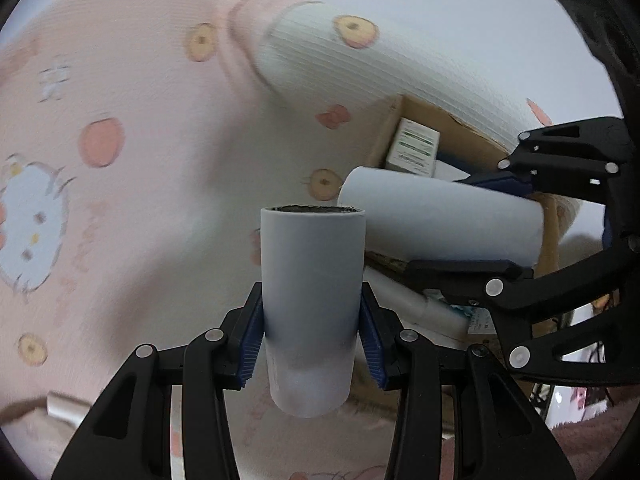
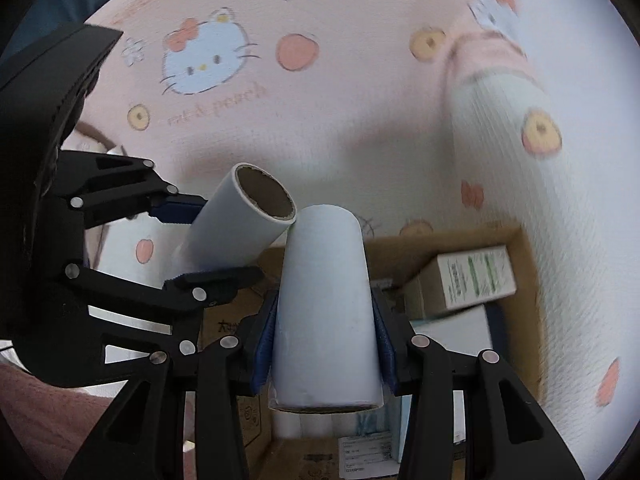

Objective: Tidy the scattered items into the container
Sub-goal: 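Lower the right gripper's tube into the box beside the standing rolls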

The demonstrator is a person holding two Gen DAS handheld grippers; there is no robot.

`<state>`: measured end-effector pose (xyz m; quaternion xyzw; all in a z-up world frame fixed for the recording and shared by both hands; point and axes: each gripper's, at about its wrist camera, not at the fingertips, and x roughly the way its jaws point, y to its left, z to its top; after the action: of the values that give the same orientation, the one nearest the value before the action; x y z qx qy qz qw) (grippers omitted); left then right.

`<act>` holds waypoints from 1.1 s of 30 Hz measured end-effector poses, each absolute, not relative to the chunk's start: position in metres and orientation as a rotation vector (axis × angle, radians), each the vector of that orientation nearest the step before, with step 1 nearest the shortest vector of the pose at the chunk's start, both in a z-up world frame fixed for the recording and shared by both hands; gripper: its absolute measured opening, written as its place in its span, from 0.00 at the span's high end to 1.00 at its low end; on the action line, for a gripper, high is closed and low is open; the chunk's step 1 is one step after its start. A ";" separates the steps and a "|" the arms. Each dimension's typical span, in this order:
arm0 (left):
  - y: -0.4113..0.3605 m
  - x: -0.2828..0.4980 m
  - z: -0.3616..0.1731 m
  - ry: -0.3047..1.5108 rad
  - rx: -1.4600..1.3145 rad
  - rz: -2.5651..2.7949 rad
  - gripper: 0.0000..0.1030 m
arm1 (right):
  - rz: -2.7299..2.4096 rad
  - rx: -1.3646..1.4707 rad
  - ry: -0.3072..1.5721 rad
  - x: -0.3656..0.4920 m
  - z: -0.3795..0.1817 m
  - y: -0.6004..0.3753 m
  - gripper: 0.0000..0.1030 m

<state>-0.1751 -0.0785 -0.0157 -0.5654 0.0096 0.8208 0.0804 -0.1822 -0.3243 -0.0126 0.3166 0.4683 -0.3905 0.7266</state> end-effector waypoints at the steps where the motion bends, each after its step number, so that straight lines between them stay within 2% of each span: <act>1: -0.078 -0.177 -0.020 0.011 -1.687 2.428 0.54 | -0.863 0.728 1.017 -0.187 -0.017 -0.326 0.61; 4: -0.082 -0.180 -0.032 -0.072 -1.668 2.375 0.54 | -0.873 0.816 0.990 -0.198 -0.033 -0.331 0.61; 8: -0.084 -0.180 -0.034 -0.037 -1.625 2.400 0.54 | -0.838 0.893 0.991 -0.201 -0.051 -0.333 0.61; 19: -0.087 -0.194 -0.033 -0.113 -1.634 2.415 0.54 | -0.952 0.913 1.007 -0.203 -0.082 -0.317 0.61; 23: -0.082 -0.194 -0.033 -0.066 -1.610 2.423 0.54 | -1.040 0.775 1.112 -0.187 -0.096 -0.307 0.61; 33: -0.109 -0.193 -0.030 -0.207 -1.576 2.428 0.54 | -1.084 0.737 1.281 -0.167 -0.143 -0.306 0.61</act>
<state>-0.1930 -0.1094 -0.0299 -0.5391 -0.0707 0.8307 0.1196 -0.1675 -0.3058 -0.1434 0.3190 0.5545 -0.4693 0.6087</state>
